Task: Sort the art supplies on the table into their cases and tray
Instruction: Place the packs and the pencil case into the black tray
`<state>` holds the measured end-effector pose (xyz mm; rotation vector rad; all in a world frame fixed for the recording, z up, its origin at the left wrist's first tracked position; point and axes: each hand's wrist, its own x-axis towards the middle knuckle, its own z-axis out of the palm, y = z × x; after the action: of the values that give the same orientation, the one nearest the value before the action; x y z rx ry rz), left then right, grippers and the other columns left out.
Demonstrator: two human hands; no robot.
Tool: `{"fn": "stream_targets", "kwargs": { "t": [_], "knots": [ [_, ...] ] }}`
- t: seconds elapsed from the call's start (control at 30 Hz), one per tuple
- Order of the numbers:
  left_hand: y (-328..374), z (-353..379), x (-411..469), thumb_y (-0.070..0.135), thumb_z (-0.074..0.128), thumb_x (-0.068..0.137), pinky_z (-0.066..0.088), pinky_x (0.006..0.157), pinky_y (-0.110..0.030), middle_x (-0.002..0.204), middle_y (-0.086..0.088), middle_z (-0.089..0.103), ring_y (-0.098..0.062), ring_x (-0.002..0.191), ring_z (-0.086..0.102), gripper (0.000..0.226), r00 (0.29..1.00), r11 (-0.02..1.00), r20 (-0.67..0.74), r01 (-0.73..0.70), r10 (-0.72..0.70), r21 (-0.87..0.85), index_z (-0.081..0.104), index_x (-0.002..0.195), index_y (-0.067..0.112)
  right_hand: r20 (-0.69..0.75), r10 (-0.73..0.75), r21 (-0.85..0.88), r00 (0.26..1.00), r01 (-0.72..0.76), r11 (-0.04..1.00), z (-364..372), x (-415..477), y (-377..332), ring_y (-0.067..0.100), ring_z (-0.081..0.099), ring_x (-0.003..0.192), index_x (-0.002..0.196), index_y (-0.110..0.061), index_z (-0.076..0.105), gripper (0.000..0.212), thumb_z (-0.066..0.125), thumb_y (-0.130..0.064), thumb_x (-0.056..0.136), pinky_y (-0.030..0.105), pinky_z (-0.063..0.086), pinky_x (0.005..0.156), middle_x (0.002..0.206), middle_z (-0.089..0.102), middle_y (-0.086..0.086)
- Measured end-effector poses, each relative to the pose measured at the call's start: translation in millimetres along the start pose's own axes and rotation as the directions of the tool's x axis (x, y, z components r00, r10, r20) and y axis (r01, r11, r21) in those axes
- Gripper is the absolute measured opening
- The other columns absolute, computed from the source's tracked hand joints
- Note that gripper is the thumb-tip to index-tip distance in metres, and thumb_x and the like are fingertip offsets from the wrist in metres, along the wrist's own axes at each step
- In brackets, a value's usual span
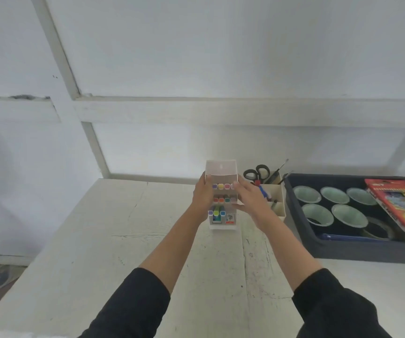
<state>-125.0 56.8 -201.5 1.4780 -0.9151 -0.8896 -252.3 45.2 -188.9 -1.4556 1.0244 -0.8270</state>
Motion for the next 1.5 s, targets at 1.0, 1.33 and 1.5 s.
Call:
{"fn": "stream_targets", "kwargs": {
  "t": [1.0,1.33,1.5],
  "knots": [
    [11,36,5,0.033,0.019,0.105,0.041,0.086,-0.032,0.109,-0.004,0.053,-0.02,0.104,0.05,0.039,1.0,0.996,-0.01,0.029,-0.028,0.087,0.042,0.134,0.02,0.013,0.03,0.026,0.999,-0.03,0.999,-29,18,16,0.009,0.052,0.101,0.115,-0.042,0.045,0.018,0.039,-0.033,0.1,0.034,0.047,0.097,0.106,0.055,-0.013],
    [11,33,5,0.035,0.019,0.104,0.042,0.102,-0.044,0.123,-0.007,0.054,-0.026,0.119,0.049,0.042,0.998,0.991,0.023,0.062,-0.065,0.116,0.036,0.14,0.02,0.03,0.015,-0.002,0.999,-0.015,1.0,-26,12,20,0.014,0.048,0.117,0.13,-0.038,0.043,0.03,0.038,-0.039,0.1,0.036,0.042,0.103,0.117,0.054,-0.012],
    [13,24,-2,0.04,0.021,0.104,0.029,0.109,-0.044,0.147,-0.008,0.04,-0.029,0.137,0.034,0.054,0.994,0.986,0.027,0.099,-0.103,0.137,0.005,0.153,0.024,-0.071,0.051,0.096,0.996,-0.043,0.994,-41,-2,31,0.011,0.048,0.117,0.14,-0.022,0.04,0.045,0.045,-0.036,0.098,0.031,0.041,0.104,0.127,0.051,-0.006]
  ]
}}
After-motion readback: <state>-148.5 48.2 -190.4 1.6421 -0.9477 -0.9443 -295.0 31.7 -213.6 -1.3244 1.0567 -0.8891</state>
